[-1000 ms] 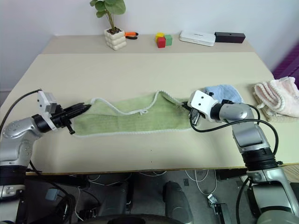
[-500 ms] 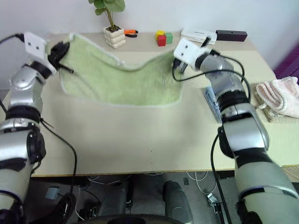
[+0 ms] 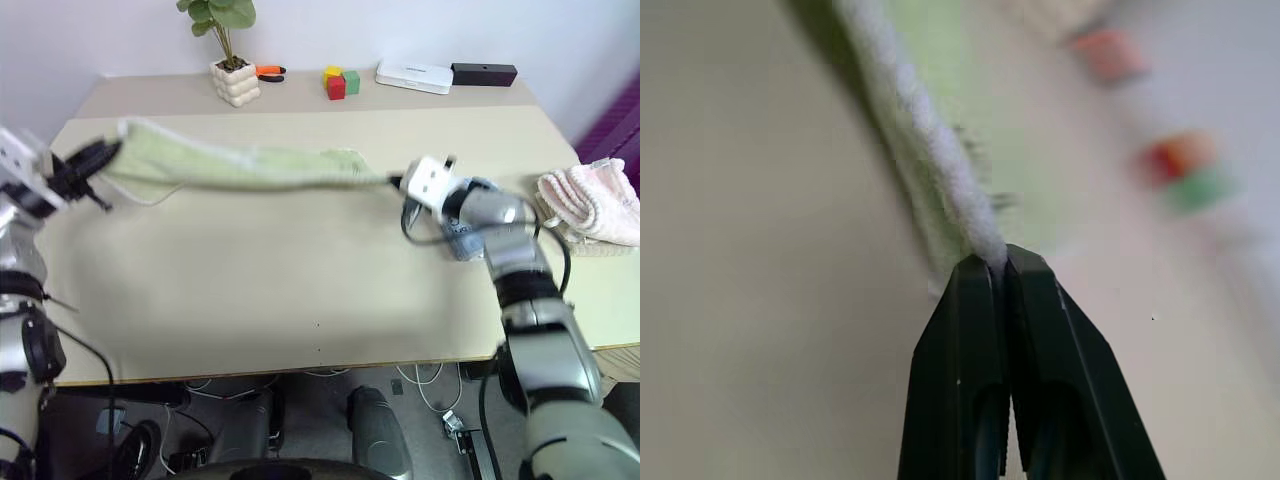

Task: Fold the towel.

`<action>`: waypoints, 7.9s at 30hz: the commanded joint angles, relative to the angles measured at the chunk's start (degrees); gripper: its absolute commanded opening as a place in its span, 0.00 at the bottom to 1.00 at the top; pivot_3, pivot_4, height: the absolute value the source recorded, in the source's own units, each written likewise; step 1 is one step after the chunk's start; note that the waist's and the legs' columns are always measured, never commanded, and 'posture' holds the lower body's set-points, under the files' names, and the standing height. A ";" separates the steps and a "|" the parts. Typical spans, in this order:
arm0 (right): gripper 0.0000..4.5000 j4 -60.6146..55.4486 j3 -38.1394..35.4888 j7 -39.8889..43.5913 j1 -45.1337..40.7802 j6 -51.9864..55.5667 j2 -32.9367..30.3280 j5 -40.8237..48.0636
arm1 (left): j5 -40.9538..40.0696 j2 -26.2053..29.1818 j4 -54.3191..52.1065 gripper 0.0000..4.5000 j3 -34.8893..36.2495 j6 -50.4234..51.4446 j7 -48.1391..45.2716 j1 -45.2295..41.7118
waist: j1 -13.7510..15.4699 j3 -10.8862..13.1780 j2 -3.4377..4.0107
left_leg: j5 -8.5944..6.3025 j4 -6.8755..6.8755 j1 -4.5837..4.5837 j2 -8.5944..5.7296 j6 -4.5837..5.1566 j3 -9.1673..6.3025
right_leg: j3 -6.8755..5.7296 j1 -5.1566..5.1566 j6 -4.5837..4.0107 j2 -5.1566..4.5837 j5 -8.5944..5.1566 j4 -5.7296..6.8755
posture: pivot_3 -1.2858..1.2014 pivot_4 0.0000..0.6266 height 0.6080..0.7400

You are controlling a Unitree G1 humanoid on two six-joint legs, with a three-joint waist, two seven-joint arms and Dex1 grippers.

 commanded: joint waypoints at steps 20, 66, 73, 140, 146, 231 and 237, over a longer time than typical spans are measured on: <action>0.02 -47.13 -16.34 24.37 28.88 42.36 -29.64 24.89 | -9.77 -0.25 -25.60 0.00 2.71 7.68 -8.14 25.38 | 1.61 -0.08 -0.11 | -0.04 0.33 0.04 0.05 0.02 -0.03 | 0.00 0.12 -0.23 -0.03 -0.11 0.03 | 0.52 0.24 1.00; 0.02 -13.26 -1.89 8.77 0.52 21.19 -4.54 3.35 | -11.90 -8.54 -28.82 0.00 6.19 22.38 13.37 26.49 | 1.55 -0.13 -0.17 | -0.05 0.32 0.04 0.04 0.03 -0.03 | -0.01 0.13 -0.06 0.01 -0.01 0.01 | 0.52 0.24 1.00; 0.02 -13.21 -1.64 7.48 0.81 20.87 -3.92 1.93 | -12.60 -8.03 -28.67 0.00 6.38 26.89 12.54 25.56 | 1.45 -0.13 -0.17 | -0.05 0.31 0.05 0.04 0.03 -0.03 | -0.01 0.12 -0.05 0.02 0.00 0.01 | 0.52 0.24 1.00; 0.00 -15.95 -11.56 -29.75 14.46 29.23 17.64 5.48 | -19.91 -14.50 -41.39 0.01 12.27 47.68 35.70 30.20 | 1.30 -0.19 -0.19 | -0.05 0.21 0.12 0.03 0.03 -0.11 | -0.02 0.21 -0.10 0.04 -0.01 -0.02 | 0.52 0.24 1.00; 0.00 -16.30 -11.98 -29.53 13.26 29.06 17.42 5.61 | -19.51 -13.94 -42.13 0.01 13.39 47.40 35.18 31.72 | 1.28 -0.19 -0.19 | -0.05 0.22 0.12 0.03 0.03 -0.11 | -0.02 0.21 -0.12 0.03 -0.02 -0.02 | 0.52 0.24 1.00; 0.01 -46.15 -21.21 -77.41 33.91 49.84 23.16 87.74 | -19.32 4.10 -43.92 1.00 -1.01 57.27 -12.09 22.24 | 1.13 -0.30 -0.40 | -0.06 0.11 0.00 0.14 0.06 -0.14 | -0.02 0.12 -0.55 -0.04 -0.26 -0.20 | 0.52 0.24 1.00; 0.01 -42.48 -28.07 -71.50 30.91 52.03 10.79 83.29 | -17.91 3.43 -41.46 1.00 -1.98 55.19 -12.48 19.83 | 1.48 -0.29 -0.39 | -0.06 0.21 -0.07 0.03 0.06 -0.09 | -0.01 0.12 -0.55 -0.15 -0.26 -0.24 | 0.52 0.24 1.00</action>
